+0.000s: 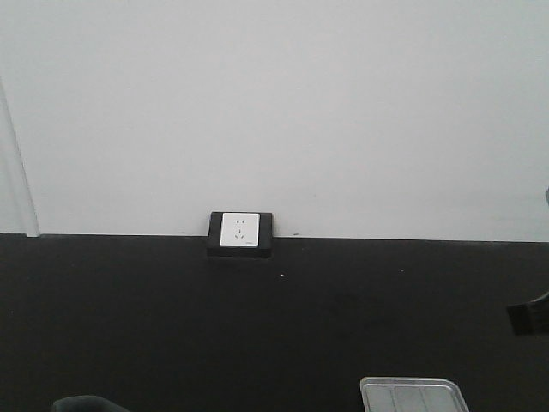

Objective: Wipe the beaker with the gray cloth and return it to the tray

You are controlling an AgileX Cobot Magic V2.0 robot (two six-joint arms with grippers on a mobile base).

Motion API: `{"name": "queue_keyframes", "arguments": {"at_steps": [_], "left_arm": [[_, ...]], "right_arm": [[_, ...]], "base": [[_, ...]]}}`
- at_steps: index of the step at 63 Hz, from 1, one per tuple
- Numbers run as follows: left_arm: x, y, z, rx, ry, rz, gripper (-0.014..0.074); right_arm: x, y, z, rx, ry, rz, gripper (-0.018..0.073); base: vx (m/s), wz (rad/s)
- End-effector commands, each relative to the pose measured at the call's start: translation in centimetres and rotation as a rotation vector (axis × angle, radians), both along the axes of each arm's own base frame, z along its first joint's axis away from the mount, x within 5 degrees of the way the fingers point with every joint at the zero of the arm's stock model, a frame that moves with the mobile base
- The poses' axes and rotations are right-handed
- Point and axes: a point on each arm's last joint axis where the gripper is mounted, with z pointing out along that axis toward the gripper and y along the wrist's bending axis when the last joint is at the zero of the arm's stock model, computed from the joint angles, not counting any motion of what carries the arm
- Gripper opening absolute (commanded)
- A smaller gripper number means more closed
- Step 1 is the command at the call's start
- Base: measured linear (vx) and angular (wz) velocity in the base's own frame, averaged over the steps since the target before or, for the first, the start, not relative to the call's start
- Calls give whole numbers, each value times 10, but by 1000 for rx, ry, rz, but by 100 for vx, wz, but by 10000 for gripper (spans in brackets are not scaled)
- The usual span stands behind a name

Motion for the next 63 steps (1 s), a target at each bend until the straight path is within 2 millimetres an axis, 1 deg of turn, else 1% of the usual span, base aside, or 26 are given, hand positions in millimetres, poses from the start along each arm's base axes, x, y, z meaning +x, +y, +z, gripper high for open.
{"name": "queue_keyframes", "arguments": {"at_steps": [1,27,30,34,39,42,45,46,48,50,53,54,55,56,58,62,63], "left_arm": [[-1,0,-2,-8,-71,-4,-6],[-1,0,-2,-8,-71,-4,-6],[-1,0,-2,-8,-71,-4,-6],[-1,0,-2,-8,-71,-4,-6],[-1,0,-2,-8,-71,-4,-6],[-1,0,-2,-8,-71,-4,-6],[-1,0,-2,-8,-71,-4,-6],[-1,0,-2,-8,-71,-4,-6],[-1,0,-2,-8,-71,-4,-6],[-1,0,-2,-8,-71,-4,-6],[-1,0,-2,-8,-71,-4,-6],[-1,0,-2,-8,-71,-4,-6],[-1,0,-2,-8,-71,-4,-6],[-1,0,-2,-8,-71,-4,-6],[-1,0,-2,-8,-71,-4,-6],[-1,0,-2,-8,-71,-4,-6],[-1,0,-2,-8,-71,-4,-6]], "right_arm": [[-1,-1,15,8,-98,-9,-12],[-1,-2,16,0,-102,-12,-12],[-4,-3,18,-5,-115,-12,-12],[-13,-7,25,-53,-163,-24,-12],[-32,-14,34,-108,-256,-49,-12],[-48,-18,40,-123,-343,-82,-12],[-63,-21,42,-122,-432,-118,-12],[-71,-23,42,-119,-481,-135,-12],[-81,-25,39,-113,-545,-154,-12],[-95,-27,38,-108,-621,-172,-12],[-111,-29,32,-94,-709,-189,-12],[-115,-29,25,-91,-725,-190,-12],[-124,-30,24,-85,-777,-193,-12],[-127,-30,17,-84,-791,-192,-12],[-140,-30,11,-73,-861,-189,-12],[-157,-30,-7,-62,-932,-185,-12],[-163,-30,-15,-60,-950,-184,-12]], "base": [[0,0],[0,0],[0,0],[0,0],[0,0],[0,0],[0,0],[0,0],[0,0],[0,0],[0,0],[0,0],[0,0],[0,0],[0,0],[0,0],[0,0]]}}
